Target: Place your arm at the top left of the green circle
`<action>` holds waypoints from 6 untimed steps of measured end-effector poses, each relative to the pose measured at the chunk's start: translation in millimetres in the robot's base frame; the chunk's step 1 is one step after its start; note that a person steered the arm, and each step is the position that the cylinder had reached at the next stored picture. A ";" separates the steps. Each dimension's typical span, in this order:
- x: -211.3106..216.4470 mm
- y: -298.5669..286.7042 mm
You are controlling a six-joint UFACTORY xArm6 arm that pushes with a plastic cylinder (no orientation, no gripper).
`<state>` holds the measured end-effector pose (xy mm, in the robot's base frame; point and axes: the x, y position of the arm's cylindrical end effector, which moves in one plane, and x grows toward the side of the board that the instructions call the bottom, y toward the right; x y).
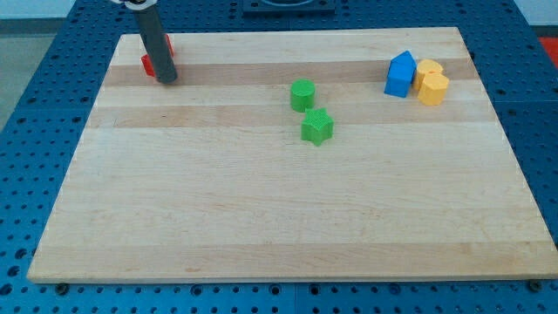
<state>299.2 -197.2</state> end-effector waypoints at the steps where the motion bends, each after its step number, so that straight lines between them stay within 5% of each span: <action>1: -7.3 -0.8; 6: 8.1 43.5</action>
